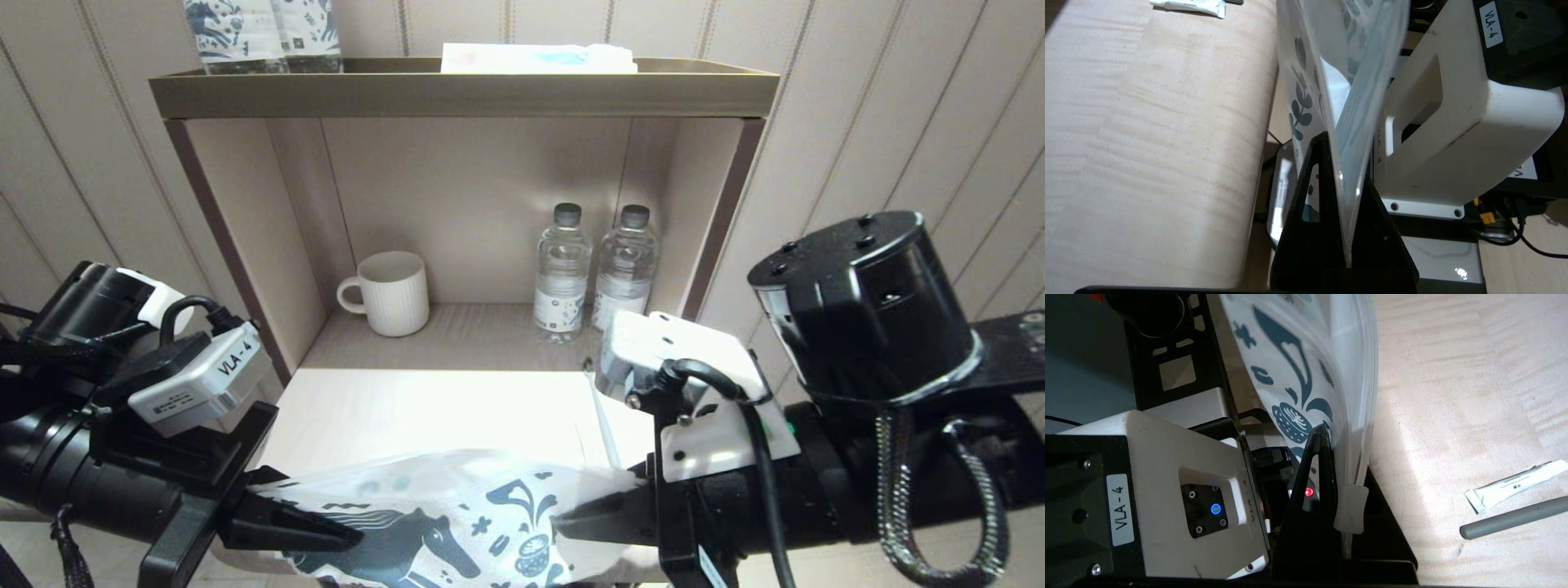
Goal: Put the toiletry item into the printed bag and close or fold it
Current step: Pick up a toothbrush
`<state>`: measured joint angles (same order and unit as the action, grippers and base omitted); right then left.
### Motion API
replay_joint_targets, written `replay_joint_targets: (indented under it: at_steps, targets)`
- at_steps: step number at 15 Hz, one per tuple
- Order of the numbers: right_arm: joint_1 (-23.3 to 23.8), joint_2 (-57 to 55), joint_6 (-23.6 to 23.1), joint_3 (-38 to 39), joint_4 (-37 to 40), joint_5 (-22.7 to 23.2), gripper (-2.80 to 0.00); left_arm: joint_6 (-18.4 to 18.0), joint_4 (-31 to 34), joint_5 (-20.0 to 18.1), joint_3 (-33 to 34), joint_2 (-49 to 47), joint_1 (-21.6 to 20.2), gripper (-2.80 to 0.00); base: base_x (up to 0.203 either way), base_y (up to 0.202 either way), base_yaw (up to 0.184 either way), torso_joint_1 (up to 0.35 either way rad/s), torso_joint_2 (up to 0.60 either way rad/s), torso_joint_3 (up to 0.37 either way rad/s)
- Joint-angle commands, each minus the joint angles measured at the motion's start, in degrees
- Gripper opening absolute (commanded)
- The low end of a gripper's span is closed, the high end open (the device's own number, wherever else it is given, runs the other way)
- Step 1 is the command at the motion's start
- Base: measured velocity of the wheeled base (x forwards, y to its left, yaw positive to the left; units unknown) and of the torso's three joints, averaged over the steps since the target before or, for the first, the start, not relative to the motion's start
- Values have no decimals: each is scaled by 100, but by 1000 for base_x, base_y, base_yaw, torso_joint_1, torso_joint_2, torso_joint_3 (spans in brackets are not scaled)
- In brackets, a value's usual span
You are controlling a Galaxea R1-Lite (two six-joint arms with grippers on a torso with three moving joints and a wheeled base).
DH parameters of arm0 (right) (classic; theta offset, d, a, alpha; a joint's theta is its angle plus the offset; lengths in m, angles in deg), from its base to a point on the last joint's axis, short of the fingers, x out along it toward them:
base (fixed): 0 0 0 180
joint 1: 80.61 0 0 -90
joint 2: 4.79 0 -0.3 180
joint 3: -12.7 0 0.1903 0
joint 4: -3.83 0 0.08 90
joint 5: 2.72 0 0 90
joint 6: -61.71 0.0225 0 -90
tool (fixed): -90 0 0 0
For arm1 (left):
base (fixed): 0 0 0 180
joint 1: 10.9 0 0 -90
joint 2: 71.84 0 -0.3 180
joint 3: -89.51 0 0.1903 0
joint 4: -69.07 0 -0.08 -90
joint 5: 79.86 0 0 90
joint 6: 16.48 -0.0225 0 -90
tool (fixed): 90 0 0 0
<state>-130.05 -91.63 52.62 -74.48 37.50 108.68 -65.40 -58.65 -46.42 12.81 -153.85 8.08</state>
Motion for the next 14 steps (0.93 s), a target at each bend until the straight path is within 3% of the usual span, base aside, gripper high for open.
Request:
replay_joint_targets:
  at_steps: [1,14]
  targets:
    - [-18,-238,-10,-196,6,13,-280,-21,17,-36,-2,0,5,-280,0,0,0,0,0,0]
    - [-347,-1108,-31,-1001,25,-14,-280,-30,17,-22,34,-35,122,-280,0,0,0,0,0,0]
